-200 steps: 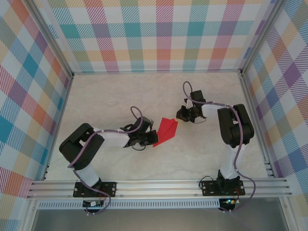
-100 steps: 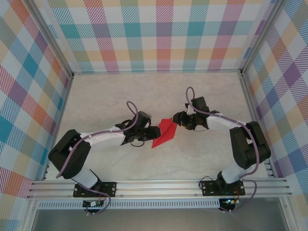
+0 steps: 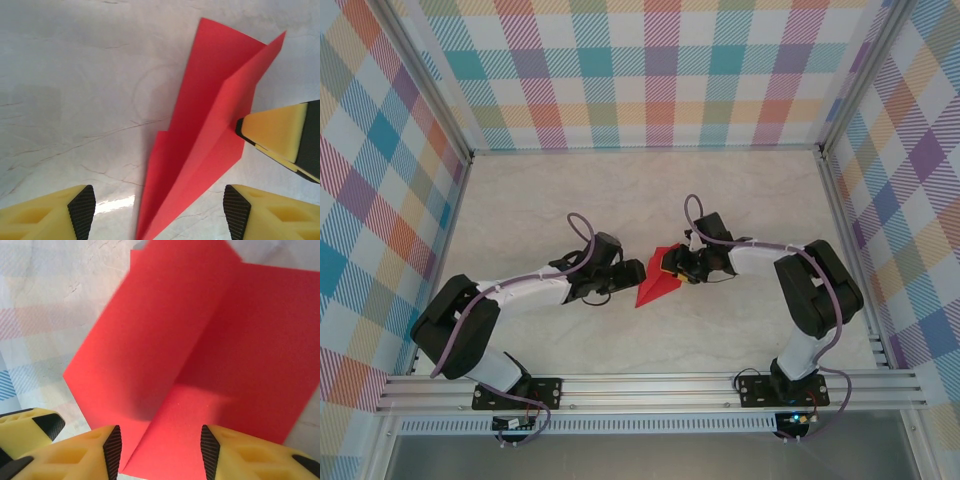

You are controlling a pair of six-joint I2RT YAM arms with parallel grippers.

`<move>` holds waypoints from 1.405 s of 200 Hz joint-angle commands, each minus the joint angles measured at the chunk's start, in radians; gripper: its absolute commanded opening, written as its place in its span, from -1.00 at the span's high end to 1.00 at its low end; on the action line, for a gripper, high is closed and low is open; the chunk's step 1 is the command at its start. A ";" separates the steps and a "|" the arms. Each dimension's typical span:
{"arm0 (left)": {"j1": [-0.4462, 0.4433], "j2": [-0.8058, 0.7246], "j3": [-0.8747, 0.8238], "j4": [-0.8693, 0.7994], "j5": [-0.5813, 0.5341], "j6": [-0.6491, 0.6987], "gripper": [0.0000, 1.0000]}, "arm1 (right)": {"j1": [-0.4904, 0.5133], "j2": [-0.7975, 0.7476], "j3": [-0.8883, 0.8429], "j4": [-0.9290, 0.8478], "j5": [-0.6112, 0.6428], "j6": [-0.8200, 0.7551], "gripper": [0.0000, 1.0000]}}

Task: Fold a paper plane with a square sheet of paper (pick it up from the middle)
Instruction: Fourth fold the wing at the center of the table, then pick up the paper from the center of the table.

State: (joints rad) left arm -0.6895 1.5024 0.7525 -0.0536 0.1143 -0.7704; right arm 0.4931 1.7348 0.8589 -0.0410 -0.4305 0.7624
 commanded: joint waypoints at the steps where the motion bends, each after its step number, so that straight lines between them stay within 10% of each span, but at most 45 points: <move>1: 0.013 -0.024 -0.023 0.019 0.024 -0.021 -0.45 | 0.009 0.018 0.035 0.049 -0.030 0.008 0.12; 149: 0.148 -0.045 -0.165 0.273 0.274 -0.063 -0.82 | 0.012 0.053 0.042 0.258 -0.103 -0.001 0.92; 281: 0.210 -0.153 -0.277 0.812 0.586 -0.230 -0.82 | -0.008 -0.172 0.093 0.301 -0.351 0.037 0.90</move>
State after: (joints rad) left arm -0.4938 1.3674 0.4946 0.5873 0.6422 -0.9493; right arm 0.4908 1.5677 0.9241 0.2272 -0.7185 0.7723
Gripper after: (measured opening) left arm 0.956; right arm 0.050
